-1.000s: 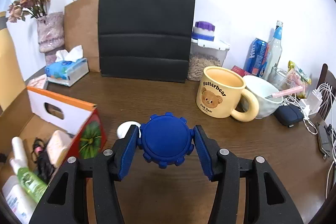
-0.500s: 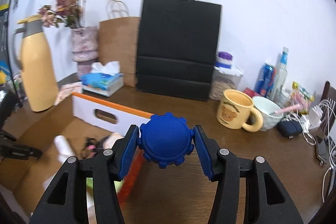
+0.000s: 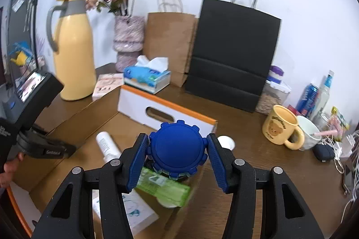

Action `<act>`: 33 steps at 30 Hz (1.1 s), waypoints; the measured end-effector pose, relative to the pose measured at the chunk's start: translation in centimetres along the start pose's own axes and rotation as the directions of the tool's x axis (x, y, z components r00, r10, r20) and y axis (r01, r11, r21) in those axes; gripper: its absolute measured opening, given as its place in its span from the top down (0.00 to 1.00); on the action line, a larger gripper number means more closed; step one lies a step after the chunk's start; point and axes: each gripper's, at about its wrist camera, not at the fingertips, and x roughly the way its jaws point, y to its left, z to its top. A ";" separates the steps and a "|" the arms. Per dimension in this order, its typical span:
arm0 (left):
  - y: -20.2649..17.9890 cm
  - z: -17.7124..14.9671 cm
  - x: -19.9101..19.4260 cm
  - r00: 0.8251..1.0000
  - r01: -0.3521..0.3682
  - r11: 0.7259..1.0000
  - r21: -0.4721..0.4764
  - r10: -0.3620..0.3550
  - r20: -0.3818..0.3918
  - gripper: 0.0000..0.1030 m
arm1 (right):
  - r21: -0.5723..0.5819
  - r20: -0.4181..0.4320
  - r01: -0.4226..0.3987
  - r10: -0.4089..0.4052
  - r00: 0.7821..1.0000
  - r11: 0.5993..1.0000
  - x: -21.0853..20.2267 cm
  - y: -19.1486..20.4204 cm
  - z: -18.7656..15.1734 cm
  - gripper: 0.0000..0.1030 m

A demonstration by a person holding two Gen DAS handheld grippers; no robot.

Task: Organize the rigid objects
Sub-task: 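Carry the blue cap into the orange box and open the right gripper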

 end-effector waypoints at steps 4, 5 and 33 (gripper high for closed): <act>0.0 0.0 0.0 1.000 0.000 1.000 0.000 0.000 0.000 0.96 | -0.035 -0.027 -0.006 0.005 1.000 0.999 0.5 1.0 -0.2 0.44; 0.0 0.0 0.0 1.000 0.000 1.000 0.000 0.000 0.000 0.96 | -0.041 -0.032 -0.009 0.008 0.999 0.999 0.6 1.1 -0.3 0.44; -0.1 0.0 0.0 1.000 -0.001 1.000 0.000 0.001 0.000 0.96 | -0.054 -0.081 -0.019 0.015 0.997 0.998 1.6 1.9 -0.6 0.09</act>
